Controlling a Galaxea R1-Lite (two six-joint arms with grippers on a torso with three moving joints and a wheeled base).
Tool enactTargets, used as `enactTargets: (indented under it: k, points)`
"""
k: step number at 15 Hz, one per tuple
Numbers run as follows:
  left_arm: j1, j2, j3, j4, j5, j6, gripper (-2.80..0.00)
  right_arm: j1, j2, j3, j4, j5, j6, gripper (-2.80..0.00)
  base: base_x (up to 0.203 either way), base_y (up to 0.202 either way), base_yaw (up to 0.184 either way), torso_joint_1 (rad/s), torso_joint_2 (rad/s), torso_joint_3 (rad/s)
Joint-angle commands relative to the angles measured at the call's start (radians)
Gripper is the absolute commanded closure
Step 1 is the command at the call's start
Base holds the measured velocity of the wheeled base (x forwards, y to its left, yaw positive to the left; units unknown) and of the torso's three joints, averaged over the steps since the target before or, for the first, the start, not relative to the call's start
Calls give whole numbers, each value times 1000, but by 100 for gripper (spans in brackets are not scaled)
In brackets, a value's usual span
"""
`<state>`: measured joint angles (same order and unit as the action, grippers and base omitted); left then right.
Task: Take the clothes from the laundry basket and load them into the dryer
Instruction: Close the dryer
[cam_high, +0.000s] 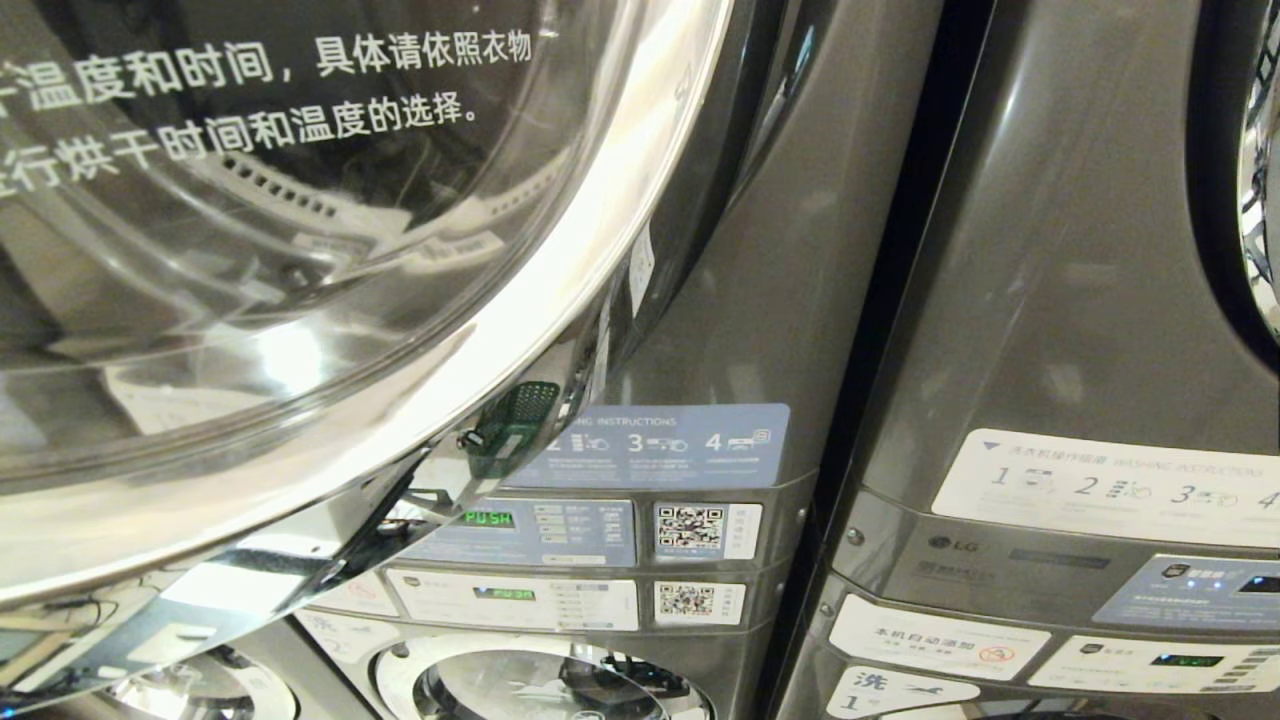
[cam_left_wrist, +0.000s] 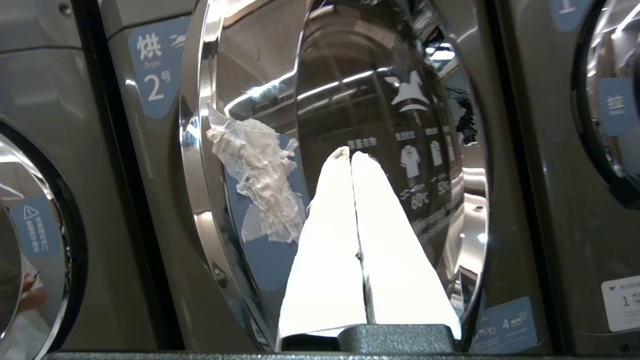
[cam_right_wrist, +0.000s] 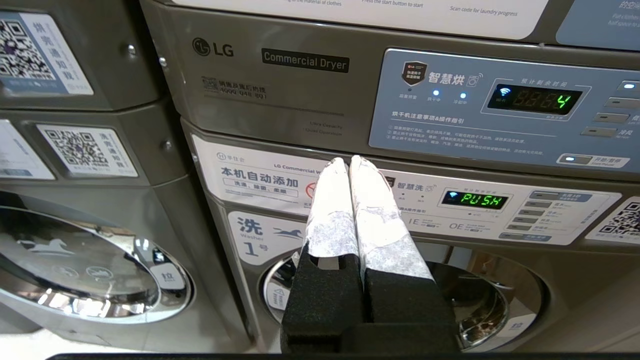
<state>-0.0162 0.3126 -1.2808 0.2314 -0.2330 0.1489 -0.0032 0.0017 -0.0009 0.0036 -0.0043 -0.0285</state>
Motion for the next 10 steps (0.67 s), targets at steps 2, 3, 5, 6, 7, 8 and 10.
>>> enactTargets:
  k: [2,3,5,6,7,8,10]
  points:
    - [4,107,5,8,77,0,0,0,-2,1,-1,-3,23,0,0,0,0,0,0,0]
    - [4,119,16,8,137,0,0,0,-2,1,-2,-3,30,0,0,0,0,0,0,0]
    - [-3,149,49,3,259,0,0,0,-2,1,-2,-4,35,0,0,0,0,0,0,0]
    - [-4,158,67,3,276,0,0,0,-2,1,-2,-5,35,0,0,0,0,0,0,0]
    - [-4,160,87,2,279,0,0,0,-2,1,-2,-3,33,0,0,0,0,0,0,0]
    - [-4,163,108,1,279,-1,0,0,-2,1,-2,-5,35,0,0,0,0,0,0,0]
    - [-4,194,137,-14,276,-11,0,0,-2,1,-4,-4,33,0,0,0,0,0,0,0]
